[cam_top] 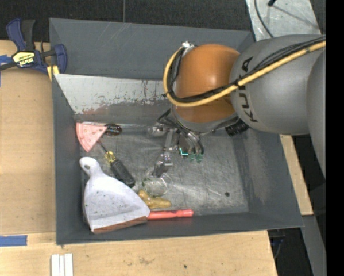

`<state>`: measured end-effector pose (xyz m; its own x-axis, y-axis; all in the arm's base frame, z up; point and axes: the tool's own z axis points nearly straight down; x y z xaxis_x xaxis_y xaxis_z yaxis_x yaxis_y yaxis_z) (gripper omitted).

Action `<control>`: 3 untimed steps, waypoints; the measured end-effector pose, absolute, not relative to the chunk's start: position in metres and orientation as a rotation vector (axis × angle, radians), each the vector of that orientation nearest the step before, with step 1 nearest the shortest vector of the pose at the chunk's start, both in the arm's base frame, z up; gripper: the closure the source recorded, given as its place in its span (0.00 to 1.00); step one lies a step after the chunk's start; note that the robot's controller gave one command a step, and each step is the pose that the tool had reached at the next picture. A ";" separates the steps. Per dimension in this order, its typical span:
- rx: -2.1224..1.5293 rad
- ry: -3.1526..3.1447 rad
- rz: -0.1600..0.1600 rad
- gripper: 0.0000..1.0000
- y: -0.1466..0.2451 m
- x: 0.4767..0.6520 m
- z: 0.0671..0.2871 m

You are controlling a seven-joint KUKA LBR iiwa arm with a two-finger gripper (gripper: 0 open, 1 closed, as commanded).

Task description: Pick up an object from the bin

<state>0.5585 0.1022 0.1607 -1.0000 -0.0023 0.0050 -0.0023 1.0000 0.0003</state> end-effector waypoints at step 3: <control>0.494 -3.100 0.000 0.00 0.076 0.517 0.147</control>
Offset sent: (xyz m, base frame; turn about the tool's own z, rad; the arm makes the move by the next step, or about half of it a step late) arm -0.0546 -0.0410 -0.0440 -0.2374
